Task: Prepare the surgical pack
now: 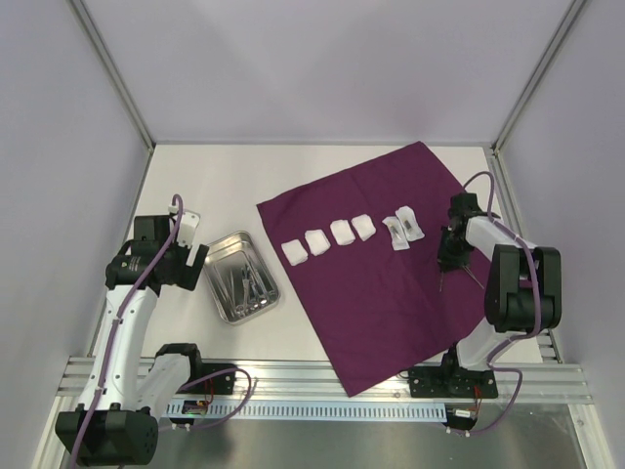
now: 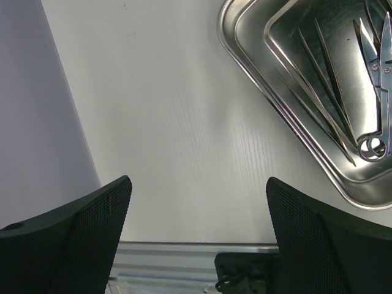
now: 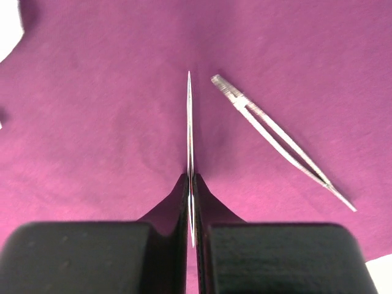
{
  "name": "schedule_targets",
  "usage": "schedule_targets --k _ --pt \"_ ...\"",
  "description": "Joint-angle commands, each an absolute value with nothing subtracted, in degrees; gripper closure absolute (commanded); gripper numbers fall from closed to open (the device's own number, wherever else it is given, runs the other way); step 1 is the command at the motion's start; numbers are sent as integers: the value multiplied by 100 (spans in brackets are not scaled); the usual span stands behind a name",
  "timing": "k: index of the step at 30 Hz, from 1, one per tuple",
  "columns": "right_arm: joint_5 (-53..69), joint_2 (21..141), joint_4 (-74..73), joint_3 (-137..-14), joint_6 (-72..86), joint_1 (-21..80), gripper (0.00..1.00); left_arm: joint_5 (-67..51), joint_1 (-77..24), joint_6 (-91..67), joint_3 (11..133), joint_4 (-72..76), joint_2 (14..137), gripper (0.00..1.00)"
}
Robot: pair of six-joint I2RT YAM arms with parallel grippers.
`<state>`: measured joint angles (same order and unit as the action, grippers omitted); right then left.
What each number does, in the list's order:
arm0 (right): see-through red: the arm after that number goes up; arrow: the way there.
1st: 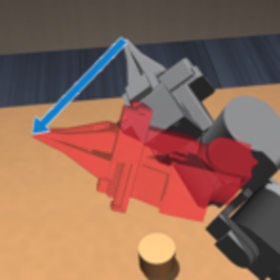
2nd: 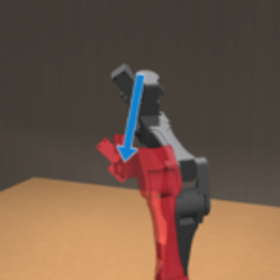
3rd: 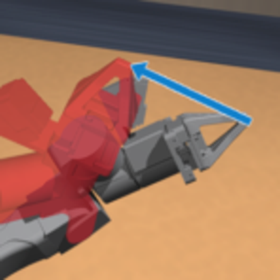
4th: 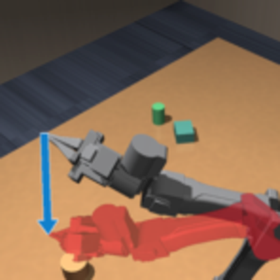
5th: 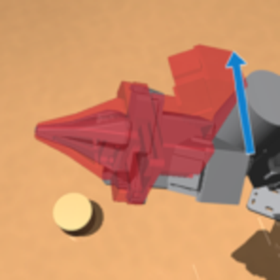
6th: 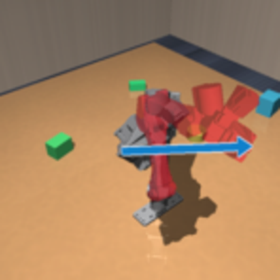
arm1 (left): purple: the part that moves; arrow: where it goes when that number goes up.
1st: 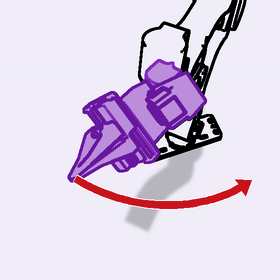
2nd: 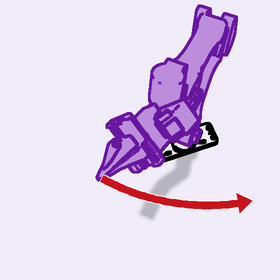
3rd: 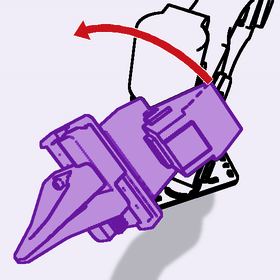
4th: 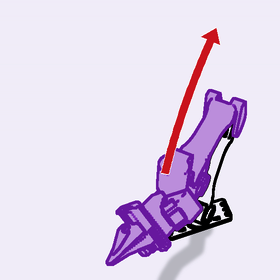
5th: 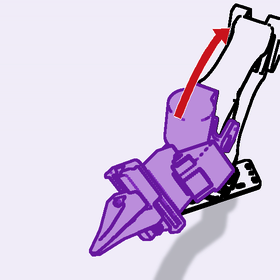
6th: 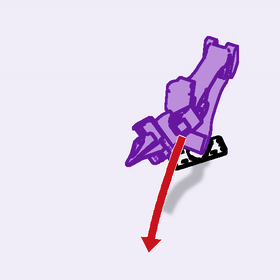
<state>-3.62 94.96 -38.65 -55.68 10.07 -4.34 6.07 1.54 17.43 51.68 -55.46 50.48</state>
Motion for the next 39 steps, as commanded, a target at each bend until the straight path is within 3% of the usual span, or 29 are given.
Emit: schedule_targets --k 1,12,15,18,24,33,39 --pt "-246 9132 -3867 -5572 1072 -299 100 580 184 1793 5229 -5458 5036 0" --pt "-518 7982 -4491 -5994 1528 280 100 738 184 1846 5221 -5423 5080 0" --pt "-518 7701 -4553 -6301 2029 1114 99 869 184 1802 5212 -5379 5167 0" --pt "-659 7725 -3958 -6626 2740 2858 100 1037 176 1767 5221 -5326 5264 0" --pt "-1248 9120 -3016 -7812 3902 5103 99 1291 184 1688 5177 -5317 5291 0" --pt "-941 11995 -3137 -10350 4324 6178 100 1591 184 1679 5036 -5353 5089 0" --pt "-941 12848 -3165 -10819 4737 6389 99 1477 185 1679 4975 -5344 5063 0"
